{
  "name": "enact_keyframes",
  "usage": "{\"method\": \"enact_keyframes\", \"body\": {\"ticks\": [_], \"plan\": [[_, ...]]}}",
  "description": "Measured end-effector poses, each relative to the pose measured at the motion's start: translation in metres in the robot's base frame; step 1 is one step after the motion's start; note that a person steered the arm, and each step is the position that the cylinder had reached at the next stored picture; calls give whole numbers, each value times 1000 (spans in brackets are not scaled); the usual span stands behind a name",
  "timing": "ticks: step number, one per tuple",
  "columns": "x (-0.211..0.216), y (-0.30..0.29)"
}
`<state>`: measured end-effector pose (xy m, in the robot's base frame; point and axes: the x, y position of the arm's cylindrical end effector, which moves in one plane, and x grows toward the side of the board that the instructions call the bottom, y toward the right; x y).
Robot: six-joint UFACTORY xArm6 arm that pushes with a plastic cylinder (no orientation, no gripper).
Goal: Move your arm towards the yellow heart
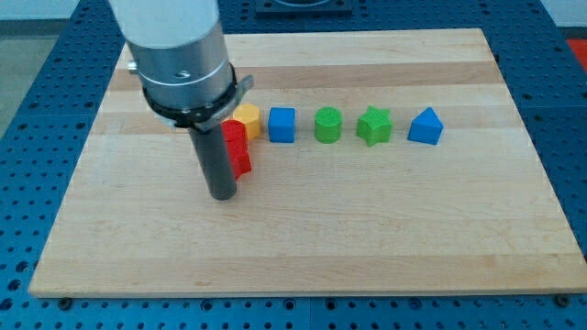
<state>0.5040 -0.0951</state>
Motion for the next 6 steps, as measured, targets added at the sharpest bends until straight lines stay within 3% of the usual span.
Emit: {"method": "enact_keyframes", "body": {"ticks": [2,3,4,5,6], "plan": [[-10,49],[38,26],[50,-41],[15,-88],[-25,-94]]}}
